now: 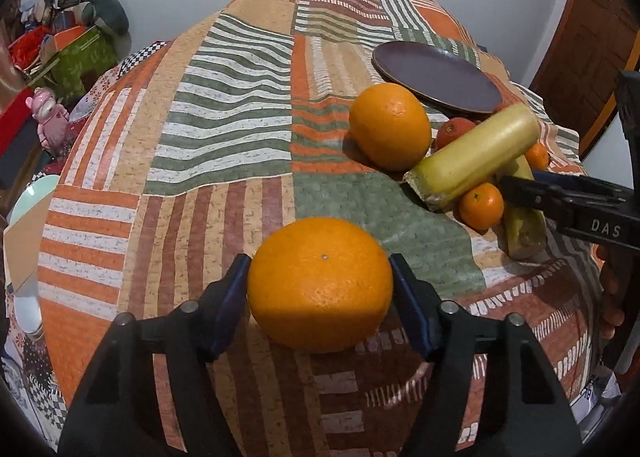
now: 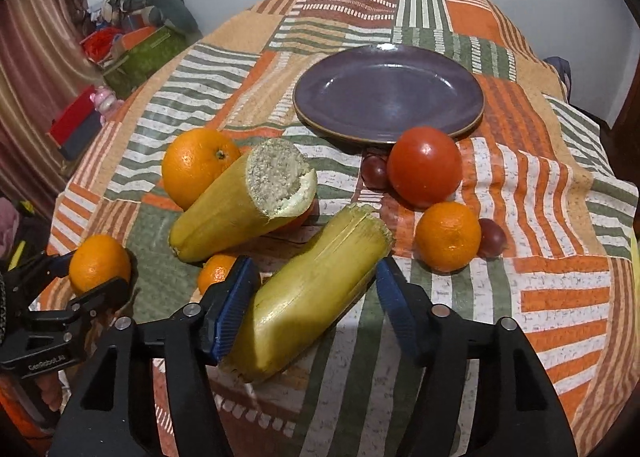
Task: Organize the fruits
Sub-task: 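Grasp the large orange with the left tool while the right tool reaches the yellow corn cob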
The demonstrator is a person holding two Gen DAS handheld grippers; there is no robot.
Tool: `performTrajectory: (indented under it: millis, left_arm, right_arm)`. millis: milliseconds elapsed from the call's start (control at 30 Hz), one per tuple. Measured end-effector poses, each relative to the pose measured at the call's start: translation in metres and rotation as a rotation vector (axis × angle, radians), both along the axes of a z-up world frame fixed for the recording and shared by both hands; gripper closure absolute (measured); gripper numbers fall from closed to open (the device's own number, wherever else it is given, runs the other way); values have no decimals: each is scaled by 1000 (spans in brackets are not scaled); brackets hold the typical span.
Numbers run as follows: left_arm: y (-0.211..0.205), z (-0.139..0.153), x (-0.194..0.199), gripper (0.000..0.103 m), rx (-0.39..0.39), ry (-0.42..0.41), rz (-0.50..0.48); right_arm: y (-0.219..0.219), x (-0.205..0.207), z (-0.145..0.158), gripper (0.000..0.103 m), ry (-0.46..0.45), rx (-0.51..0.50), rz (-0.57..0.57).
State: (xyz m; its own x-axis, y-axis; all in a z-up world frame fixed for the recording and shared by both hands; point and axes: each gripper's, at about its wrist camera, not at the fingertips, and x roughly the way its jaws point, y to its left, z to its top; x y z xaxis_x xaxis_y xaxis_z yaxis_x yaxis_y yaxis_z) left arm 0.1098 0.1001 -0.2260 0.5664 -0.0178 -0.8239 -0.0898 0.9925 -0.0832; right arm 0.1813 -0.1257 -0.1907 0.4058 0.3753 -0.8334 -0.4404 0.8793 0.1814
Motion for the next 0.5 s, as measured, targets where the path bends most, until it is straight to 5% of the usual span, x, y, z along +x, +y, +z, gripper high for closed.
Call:
performTrajectory:
  millis: [200,400,500]
  left_arm:
    - [3,3,-3,36,-33,2,1]
    - [-5,11,-9,36,-40,-10,-27]
    - [-12,19,-14,36,-39,-28,-49]
  right_arm:
    - [-9,2,-1,43,48,39,10]
    - [-15,-11,13,66,1,24,53]
    - [-22,-14,24,89,-27,-1,76]
